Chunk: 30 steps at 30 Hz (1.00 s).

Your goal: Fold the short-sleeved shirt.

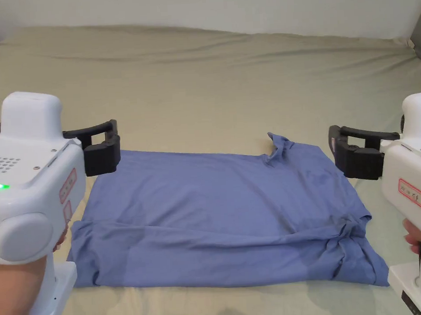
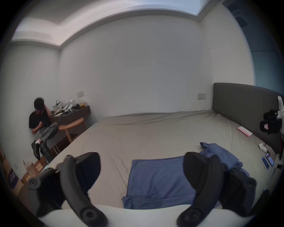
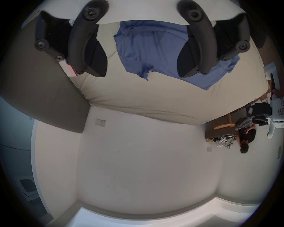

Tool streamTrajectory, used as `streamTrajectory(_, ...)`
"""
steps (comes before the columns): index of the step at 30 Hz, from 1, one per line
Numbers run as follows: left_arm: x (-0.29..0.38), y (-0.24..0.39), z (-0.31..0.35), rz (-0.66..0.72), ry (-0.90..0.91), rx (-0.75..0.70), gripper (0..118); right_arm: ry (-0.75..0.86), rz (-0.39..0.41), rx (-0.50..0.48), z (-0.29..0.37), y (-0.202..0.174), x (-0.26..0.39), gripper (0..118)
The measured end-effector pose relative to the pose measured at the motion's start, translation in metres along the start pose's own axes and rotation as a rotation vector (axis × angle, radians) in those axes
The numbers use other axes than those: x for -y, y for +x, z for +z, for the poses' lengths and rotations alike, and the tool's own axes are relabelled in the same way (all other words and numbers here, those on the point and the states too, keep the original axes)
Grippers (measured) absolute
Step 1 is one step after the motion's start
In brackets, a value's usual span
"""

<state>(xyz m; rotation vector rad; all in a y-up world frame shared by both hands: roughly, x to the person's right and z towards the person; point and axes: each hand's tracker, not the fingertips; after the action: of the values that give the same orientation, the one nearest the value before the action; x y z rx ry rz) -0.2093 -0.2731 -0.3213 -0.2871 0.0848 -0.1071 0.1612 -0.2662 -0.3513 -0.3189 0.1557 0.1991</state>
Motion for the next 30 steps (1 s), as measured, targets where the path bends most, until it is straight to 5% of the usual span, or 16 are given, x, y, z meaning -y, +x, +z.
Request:
streamTrajectory(2,0.001,0.009,0.009,-0.034,0.059,-0.050,45,0.019,0.036,0.007,0.009,-0.015,0.001,74)
streamTrajectory(3,0.002,0.014,0.012,-0.036,0.059,-0.064,30,0.033,0.077,0.005,0.012,-0.022,0.002,47)
streamTrajectory(4,0.003,0.016,0.016,-0.032,0.062,-0.065,20,0.045,0.110,0.013,0.014,-0.029,0.004,8)
streamTrajectory(5,0.003,0.018,0.019,-0.029,0.064,-0.063,15,0.055,0.142,0.044,0.015,-0.035,0.007,2)
streamTrajectory(7,0.004,0.021,0.023,-0.018,0.075,-0.040,0,0.064,0.146,0.041,0.016,-0.043,0.011,2)
streamTrajectory(15,0.010,0.026,0.022,-0.099,0.044,-0.025,0,0.031,0.143,0.027,0.012,-0.049,0.018,2)
streamTrajectory(22,0.085,-0.018,-0.021,0.021,-0.293,0.008,0,-0.030,0.124,0.031,0.011,-0.033,0.034,2)
streamTrajectory(27,0.180,-0.052,-0.066,0.082,-0.640,-0.020,34,-0.092,0.111,0.063,0.011,-0.017,0.054,2)
streamTrajectory(28,0.195,-0.056,-0.074,0.091,-0.685,-0.042,62,-0.105,0.105,0.069,0.010,-0.013,0.057,2)
streamTrajectory(30,0.220,-0.065,-0.089,0.145,-0.762,-0.061,96,-0.129,0.099,0.082,0.009,-0.007,0.064,2)
